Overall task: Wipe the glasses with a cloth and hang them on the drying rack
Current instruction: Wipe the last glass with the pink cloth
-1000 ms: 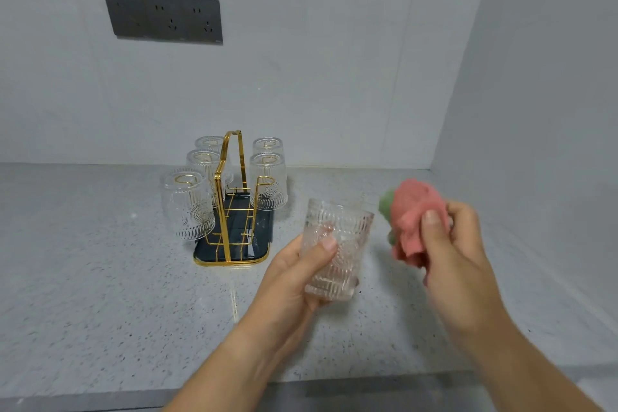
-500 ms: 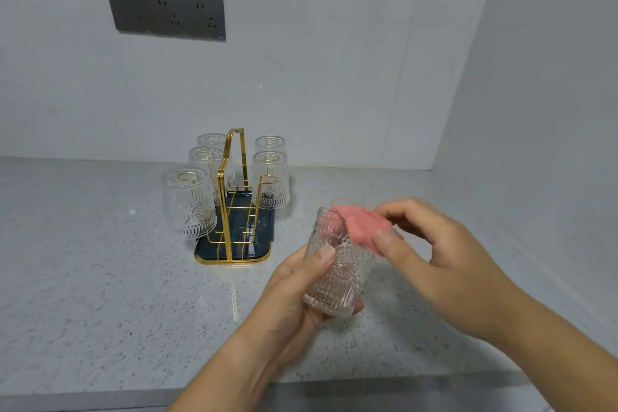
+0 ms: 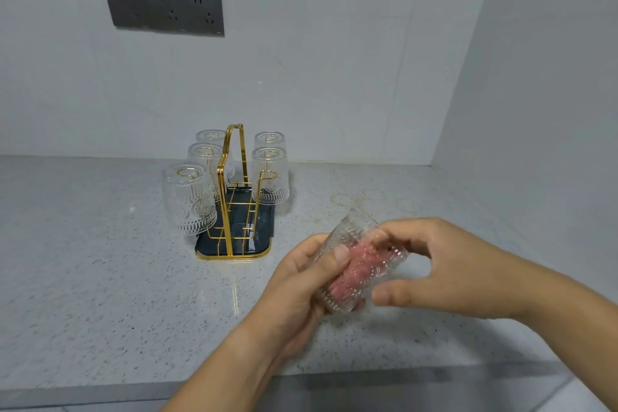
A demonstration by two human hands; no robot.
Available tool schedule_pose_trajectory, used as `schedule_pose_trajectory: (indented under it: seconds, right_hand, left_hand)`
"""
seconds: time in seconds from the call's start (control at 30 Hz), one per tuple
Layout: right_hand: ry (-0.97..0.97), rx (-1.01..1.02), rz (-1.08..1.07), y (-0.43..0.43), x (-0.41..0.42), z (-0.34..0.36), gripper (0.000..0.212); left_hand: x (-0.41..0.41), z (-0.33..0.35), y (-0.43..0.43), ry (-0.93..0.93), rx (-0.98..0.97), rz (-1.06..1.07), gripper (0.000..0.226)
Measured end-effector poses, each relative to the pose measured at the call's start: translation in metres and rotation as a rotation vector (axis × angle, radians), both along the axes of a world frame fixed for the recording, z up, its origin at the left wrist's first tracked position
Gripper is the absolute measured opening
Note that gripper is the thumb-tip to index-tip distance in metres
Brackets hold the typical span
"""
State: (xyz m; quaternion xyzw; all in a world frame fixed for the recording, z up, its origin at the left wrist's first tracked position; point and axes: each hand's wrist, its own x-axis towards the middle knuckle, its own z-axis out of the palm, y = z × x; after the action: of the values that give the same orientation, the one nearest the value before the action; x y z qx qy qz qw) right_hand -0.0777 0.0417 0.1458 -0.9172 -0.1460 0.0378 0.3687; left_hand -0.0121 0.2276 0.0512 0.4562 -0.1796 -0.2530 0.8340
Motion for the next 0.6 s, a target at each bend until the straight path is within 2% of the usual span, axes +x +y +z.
schedule_pose_trajectory:
  seconds: [0.07,0.17,0.33,0.43,0.5,0.6]
  right_hand:
    - [0.063,-0.050,0.041,0.004,-0.001,0.001,0.035]
    - [0.129,-0.094,0.150,0.007,-0.001,0.004,0.037]
    - [0.143,-0.137,0.184,0.010,-0.005,-0.004,0.039]
    - [0.172,0.033,0.111,0.011,-0.008,-0.015,0.034]
    - [0.261,0.221,0.072,0.009,-0.009,-0.024,0.032]
    - [0.407,0.496,0.034,0.005,-0.009,-0.034,0.034]
  left_hand:
    - [-0.002,0.001,0.000,0.006,-0.017,-0.019,0.087]
    - [-0.005,0.003,0.000,0.016,-0.007,-0.040,0.090]
    - [-0.002,0.005,0.005,-0.027,0.045,-0.094,0.069]
    - [-0.002,0.003,0.004,-0.142,0.113,-0.007,0.063]
    - [-0.007,0.002,0.003,-0.284,0.256,0.076,0.055]
    - [-0.012,0.005,0.003,-0.392,0.364,0.084,0.059]
